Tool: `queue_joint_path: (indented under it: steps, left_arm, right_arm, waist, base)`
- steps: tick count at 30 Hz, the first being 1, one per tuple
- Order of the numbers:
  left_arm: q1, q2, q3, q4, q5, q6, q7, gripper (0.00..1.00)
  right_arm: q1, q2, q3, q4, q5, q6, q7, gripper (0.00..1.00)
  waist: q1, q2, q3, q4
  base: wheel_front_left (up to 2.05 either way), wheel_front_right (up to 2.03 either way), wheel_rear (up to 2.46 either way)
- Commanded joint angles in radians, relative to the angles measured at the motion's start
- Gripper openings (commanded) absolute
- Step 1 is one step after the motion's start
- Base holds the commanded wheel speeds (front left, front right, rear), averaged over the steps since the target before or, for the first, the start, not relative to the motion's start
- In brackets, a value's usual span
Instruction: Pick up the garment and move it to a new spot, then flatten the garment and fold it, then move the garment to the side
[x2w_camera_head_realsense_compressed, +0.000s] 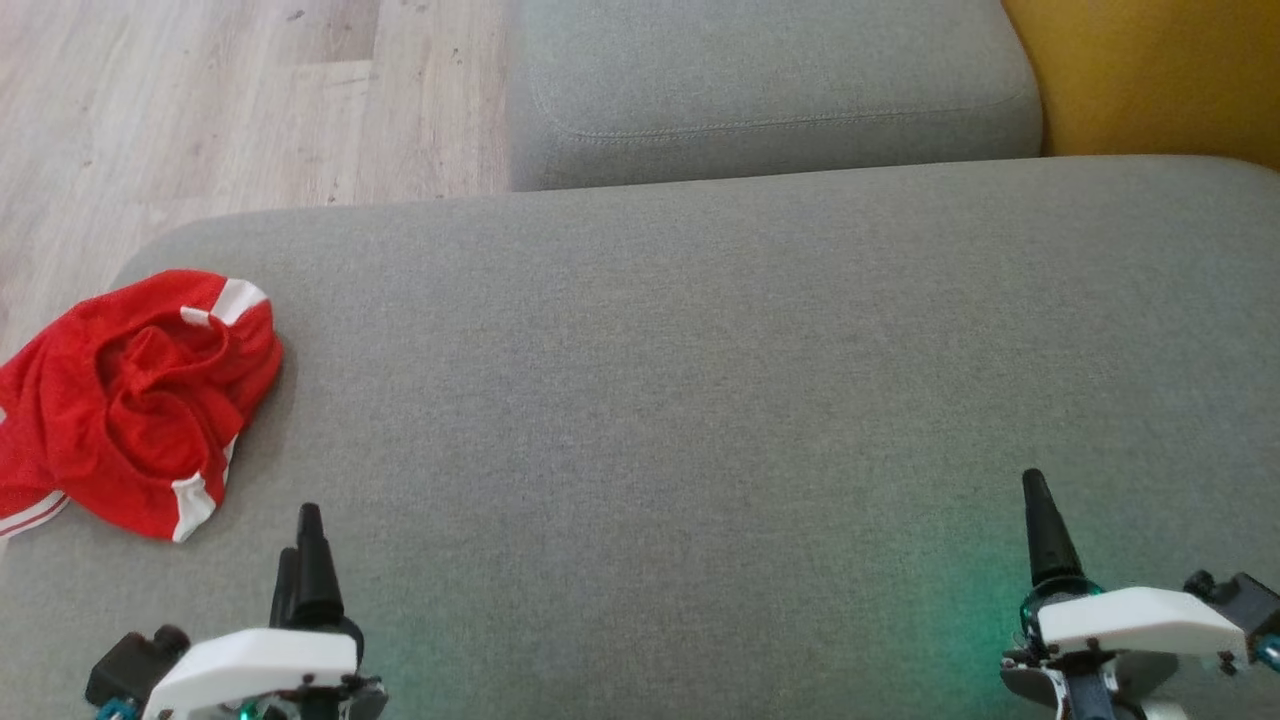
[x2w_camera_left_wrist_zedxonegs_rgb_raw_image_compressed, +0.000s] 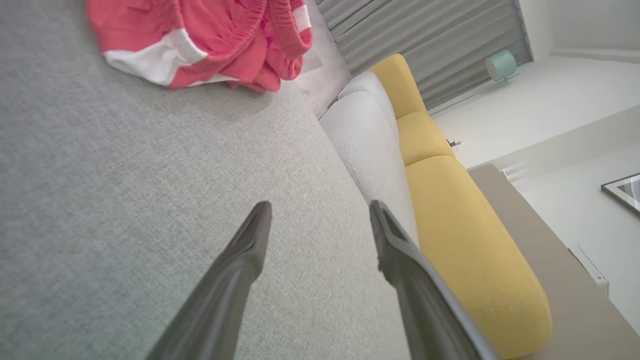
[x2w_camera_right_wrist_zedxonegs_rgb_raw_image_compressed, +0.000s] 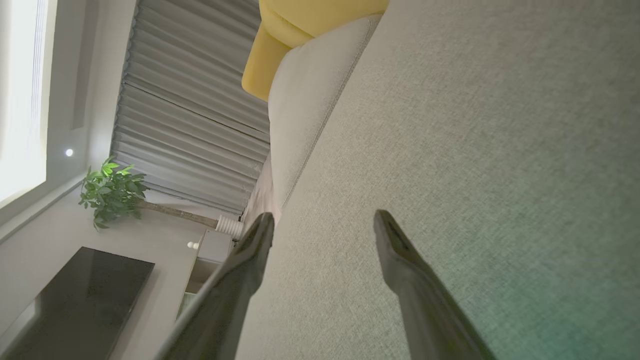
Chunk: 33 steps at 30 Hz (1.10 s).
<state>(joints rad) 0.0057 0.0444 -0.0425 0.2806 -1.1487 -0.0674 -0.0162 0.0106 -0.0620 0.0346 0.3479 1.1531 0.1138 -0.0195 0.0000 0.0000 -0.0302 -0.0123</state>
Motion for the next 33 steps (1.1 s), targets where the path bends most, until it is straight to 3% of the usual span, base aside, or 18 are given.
queue_joint_path:
  steps: [1, 33]
  left_arm:
    - [-0.039, 0.005, -0.003, -0.042, 0.042, 0.007, -0.012, 1.0]
    - [-0.033, 0.022, -0.096, -0.038, 0.46, 0.07, -0.102, 1.0]
  right_arm:
    - [-0.052, -0.016, 0.018, -0.039, -0.04, 0.005, -0.015, 1.0]
    - [-0.052, -0.024, 0.109, -0.037, -0.46, 0.01, -0.102, 1.0]
  waist:
    - [0.0, 0.0, -0.003, -0.001]
    - [0.0, 0.0, -0.05, -0.017]
  base:
    - [0.0, 0.0, 0.0]
    - [0.0, 0.0, 0.0]
